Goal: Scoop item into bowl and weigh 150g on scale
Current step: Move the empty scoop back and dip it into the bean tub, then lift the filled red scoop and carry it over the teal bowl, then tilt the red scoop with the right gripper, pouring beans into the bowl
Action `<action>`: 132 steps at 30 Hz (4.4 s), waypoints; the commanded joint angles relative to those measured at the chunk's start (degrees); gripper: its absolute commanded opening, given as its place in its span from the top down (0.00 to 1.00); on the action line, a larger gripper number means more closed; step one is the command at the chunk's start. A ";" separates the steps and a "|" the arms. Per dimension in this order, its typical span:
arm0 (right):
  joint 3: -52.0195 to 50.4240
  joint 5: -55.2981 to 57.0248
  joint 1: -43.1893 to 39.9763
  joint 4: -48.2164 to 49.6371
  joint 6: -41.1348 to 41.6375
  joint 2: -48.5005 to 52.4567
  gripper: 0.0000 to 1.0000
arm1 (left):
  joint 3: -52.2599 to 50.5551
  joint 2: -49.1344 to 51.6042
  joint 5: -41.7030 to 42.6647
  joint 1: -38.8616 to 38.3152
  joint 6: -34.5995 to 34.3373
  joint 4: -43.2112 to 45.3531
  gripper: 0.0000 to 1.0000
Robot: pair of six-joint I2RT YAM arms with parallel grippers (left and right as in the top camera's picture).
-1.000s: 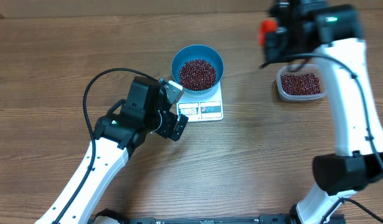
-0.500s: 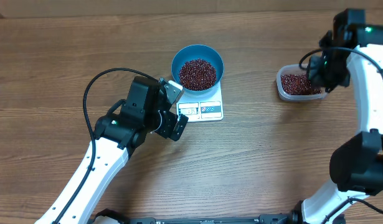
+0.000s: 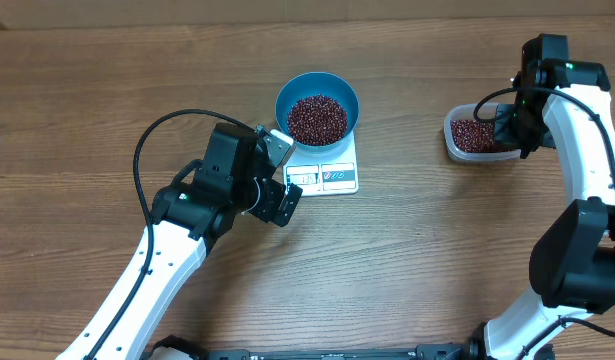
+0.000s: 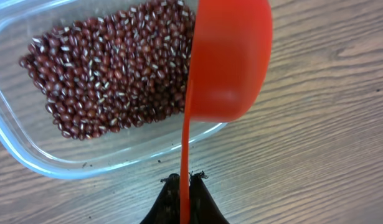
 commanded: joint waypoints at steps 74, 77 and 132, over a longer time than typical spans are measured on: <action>1.16 -73.92 -23.26 -23.67 -46.01 10.16 0.96 | -0.20 0.44 -0.31 -0.37 -0.35 0.20 0.01; 1.16 -77.70 -22.99 -26.45 -50.56 10.14 0.96 | -0.20 0.44 -0.31 -0.37 -0.35 0.20 0.00; 19.98 -31.71 27.43 -0.55 1.16 9.92 0.96 | -0.20 0.44 -0.31 -0.37 -0.35 0.20 0.00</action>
